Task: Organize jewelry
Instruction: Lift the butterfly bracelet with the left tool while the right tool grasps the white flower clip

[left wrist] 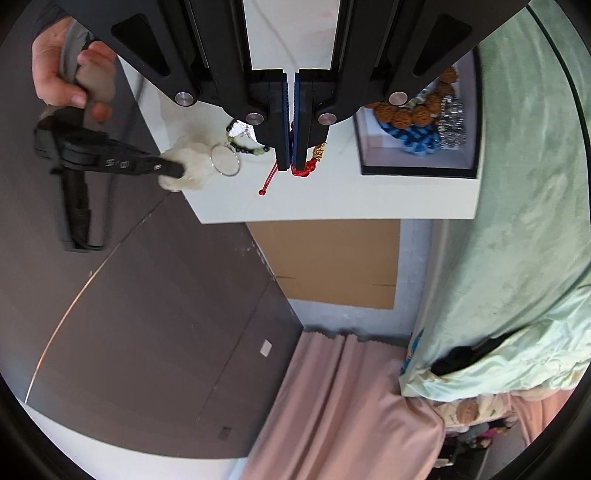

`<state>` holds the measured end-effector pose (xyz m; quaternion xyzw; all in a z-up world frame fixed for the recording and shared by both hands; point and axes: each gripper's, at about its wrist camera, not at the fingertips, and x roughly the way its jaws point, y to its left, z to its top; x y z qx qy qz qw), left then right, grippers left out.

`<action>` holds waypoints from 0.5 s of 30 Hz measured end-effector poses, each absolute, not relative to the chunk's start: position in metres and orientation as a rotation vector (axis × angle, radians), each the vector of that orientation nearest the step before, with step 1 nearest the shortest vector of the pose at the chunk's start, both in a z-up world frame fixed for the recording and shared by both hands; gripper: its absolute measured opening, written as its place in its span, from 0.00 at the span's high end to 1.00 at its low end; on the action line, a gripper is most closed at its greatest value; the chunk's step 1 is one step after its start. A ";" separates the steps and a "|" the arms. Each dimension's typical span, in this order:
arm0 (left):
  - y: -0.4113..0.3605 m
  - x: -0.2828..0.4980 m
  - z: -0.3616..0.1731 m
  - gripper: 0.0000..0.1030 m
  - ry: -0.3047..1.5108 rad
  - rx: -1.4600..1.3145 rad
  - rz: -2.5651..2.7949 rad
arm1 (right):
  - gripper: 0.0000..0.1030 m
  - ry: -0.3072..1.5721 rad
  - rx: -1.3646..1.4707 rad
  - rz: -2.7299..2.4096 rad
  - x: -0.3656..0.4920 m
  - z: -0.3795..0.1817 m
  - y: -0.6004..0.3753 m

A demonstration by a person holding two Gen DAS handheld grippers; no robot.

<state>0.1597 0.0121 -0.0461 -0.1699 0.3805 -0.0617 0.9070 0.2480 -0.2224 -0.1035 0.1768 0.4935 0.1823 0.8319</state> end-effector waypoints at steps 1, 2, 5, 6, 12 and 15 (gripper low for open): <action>0.015 0.156 -0.043 0.99 0.776 -0.357 -0.125 | 0.97 1.025 0.381 0.394 0.244 -0.099 -0.224; 0.018 0.155 -0.041 0.99 0.770 -0.360 -0.122 | 0.97 0.993 0.390 0.414 0.237 -0.091 -0.225; 0.030 0.148 -0.034 0.99 0.746 -0.379 -0.108 | 0.97 0.948 0.405 0.463 0.227 -0.080 -0.219; 0.034 0.146 -0.032 0.99 0.739 -0.383 -0.102 | 0.97 0.933 0.410 0.491 0.222 -0.075 -0.214; 0.055 0.131 -0.025 0.99 0.710 -0.405 -0.063 | 0.97 0.884 0.421 0.613 0.202 -0.061 -0.179; 0.067 0.123 -0.022 0.99 0.698 -0.418 -0.044 | 0.97 0.876 0.432 0.668 0.197 -0.060 -0.165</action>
